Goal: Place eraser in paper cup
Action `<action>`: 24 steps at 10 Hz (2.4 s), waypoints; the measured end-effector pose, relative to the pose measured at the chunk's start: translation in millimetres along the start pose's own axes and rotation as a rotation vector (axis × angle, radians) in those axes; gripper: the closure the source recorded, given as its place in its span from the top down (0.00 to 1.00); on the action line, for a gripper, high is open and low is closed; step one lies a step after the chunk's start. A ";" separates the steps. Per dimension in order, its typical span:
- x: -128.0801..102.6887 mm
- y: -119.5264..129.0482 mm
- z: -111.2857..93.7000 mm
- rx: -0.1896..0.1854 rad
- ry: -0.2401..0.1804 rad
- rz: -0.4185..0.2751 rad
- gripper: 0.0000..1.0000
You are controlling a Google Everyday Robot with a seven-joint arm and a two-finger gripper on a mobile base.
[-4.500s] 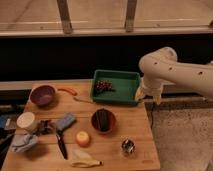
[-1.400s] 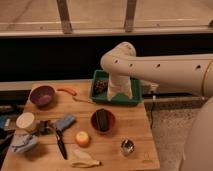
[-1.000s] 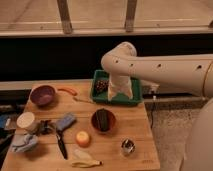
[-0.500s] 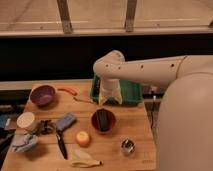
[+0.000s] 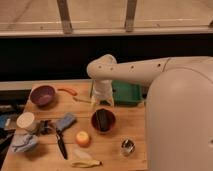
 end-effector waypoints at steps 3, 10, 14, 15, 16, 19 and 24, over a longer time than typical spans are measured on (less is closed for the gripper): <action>-0.3 5.0 7.1 -0.014 0.025 -0.008 0.61; -3.4 13.4 56.1 -0.063 0.116 -0.024 0.61; -5.9 15.2 64.6 -0.068 0.125 -0.024 0.59; -6.0 15.5 64.8 -0.063 0.118 -0.011 0.53; -5.5 14.8 64.6 -0.060 0.115 -0.007 0.44; -4.2 12.3 58.8 -0.057 0.099 0.001 0.12; -5.1 7.6 39.4 -0.046 0.052 0.014 0.00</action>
